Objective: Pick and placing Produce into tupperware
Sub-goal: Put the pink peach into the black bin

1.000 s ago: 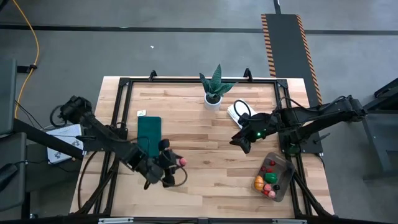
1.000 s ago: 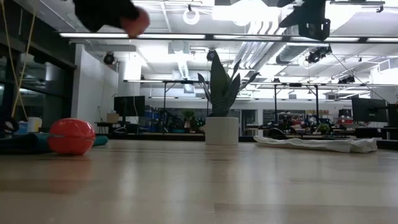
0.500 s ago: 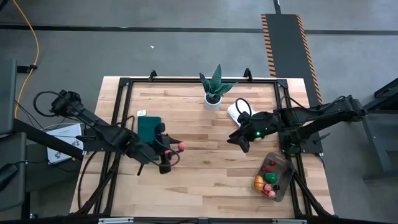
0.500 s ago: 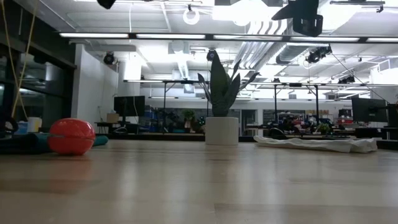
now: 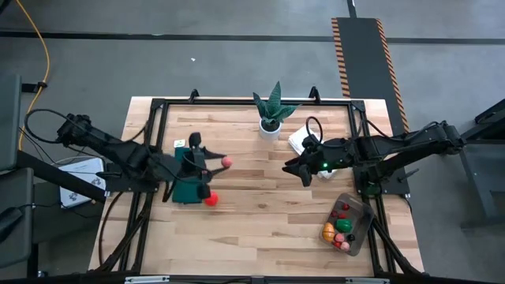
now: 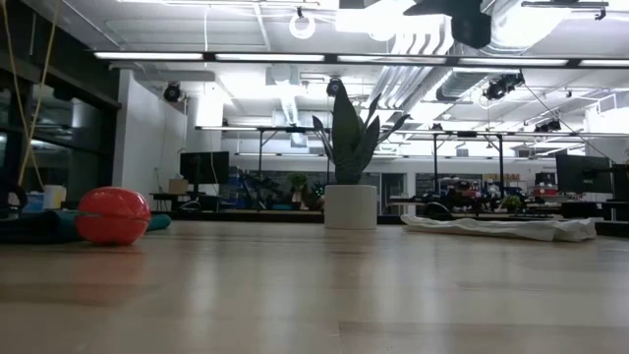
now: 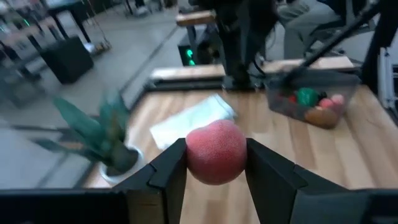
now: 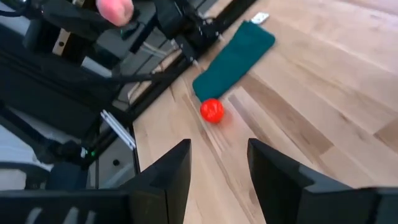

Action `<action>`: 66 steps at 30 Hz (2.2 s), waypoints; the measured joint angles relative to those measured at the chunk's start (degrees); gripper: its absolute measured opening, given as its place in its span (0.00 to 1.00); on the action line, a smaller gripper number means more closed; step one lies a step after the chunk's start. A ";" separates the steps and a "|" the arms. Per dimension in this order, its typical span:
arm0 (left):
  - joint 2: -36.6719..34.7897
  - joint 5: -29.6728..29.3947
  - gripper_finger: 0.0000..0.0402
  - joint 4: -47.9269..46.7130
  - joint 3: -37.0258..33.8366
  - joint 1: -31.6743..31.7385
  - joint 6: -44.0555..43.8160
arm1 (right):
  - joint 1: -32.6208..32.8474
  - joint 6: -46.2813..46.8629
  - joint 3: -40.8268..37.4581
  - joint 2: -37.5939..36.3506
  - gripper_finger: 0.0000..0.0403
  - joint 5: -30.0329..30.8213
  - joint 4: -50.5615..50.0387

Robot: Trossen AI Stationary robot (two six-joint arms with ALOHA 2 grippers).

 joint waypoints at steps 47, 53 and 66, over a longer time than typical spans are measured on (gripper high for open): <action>6.82 20.47 0.34 8.24 14.44 17.68 24.87 | -9.05 8.62 0.00 0.11 0.38 -3.91 29.98; 9.14 24.79 0.34 13.10 14.46 19.01 24.87 | -10.64 10.26 0.00 0.13 0.46 -8.40 31.34; 14.64 25.99 0.34 19.99 14.41 18.95 24.63 | -11.65 10.62 0.00 0.13 0.60 -11.69 31.47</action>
